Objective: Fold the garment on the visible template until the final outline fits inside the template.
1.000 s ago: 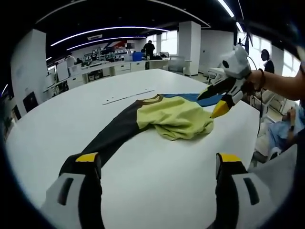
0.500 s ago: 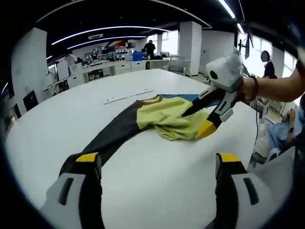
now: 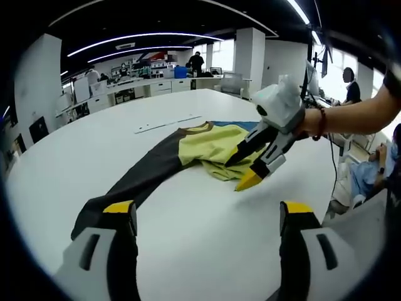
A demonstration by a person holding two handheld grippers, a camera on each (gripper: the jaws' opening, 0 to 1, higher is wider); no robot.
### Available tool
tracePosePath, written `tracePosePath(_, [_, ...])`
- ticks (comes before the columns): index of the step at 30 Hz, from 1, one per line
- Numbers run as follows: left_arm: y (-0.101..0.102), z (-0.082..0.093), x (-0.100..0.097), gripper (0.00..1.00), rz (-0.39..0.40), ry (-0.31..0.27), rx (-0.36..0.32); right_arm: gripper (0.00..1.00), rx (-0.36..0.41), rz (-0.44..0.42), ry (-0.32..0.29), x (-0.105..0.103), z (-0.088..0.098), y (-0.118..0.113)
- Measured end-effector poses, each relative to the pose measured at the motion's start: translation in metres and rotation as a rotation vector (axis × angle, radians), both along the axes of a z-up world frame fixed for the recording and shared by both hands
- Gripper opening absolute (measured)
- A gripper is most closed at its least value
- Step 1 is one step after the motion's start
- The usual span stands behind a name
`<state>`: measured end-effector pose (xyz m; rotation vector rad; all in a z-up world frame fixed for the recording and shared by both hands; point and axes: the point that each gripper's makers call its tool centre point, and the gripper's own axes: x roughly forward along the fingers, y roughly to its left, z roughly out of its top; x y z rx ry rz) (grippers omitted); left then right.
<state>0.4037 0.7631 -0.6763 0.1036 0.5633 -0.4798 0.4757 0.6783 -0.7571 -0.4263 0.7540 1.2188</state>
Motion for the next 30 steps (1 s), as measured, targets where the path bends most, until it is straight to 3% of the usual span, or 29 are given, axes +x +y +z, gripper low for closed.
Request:
tracePosePath(4, [-0.001,0.001,0.001,0.91,0.002,-0.002,-0.009,0.33,-0.014,-0.016,-0.015,0.007,-0.006,0.002])
tracePosePath(8, [-0.001,-0.002,0.000,0.90,-0.003,0.005,0.000,0.28,-0.077,-0.002,-0.054,0.013,-0.018,-0.002])
tracePosePath(9, [0.001,-0.003,0.000,0.90,-0.002,0.007,0.007,0.24,-0.099,0.018,-0.106,0.018,-0.018,-0.003])
tracePosePath(12, [0.004,-0.002,0.001,0.90,0.003,0.002,0.010,0.12,-0.143,0.017,-0.169,0.026,-0.019,-0.006])
tracePosePath(14, [0.005,-0.001,0.001,0.89,0.005,0.001,0.005,0.11,-0.122,-0.010,-0.129,0.024,-0.018,-0.004])
tracePosePath(19, [0.005,-0.003,0.002,0.88,0.011,0.004,-0.005,0.08,-0.117,-0.009,-0.126,0.025,-0.018,-0.005])
tracePosePath(23, [0.004,-0.002,0.003,0.87,0.022,0.001,-0.018,0.00,-0.065,-0.080,-0.043,0.027,-0.015,-0.006])
tracePosePath(30, [0.002,-0.003,0.001,0.86,0.005,0.004,-0.011,0.00,0.062,-0.125,0.037,0.024,0.013,-0.006])
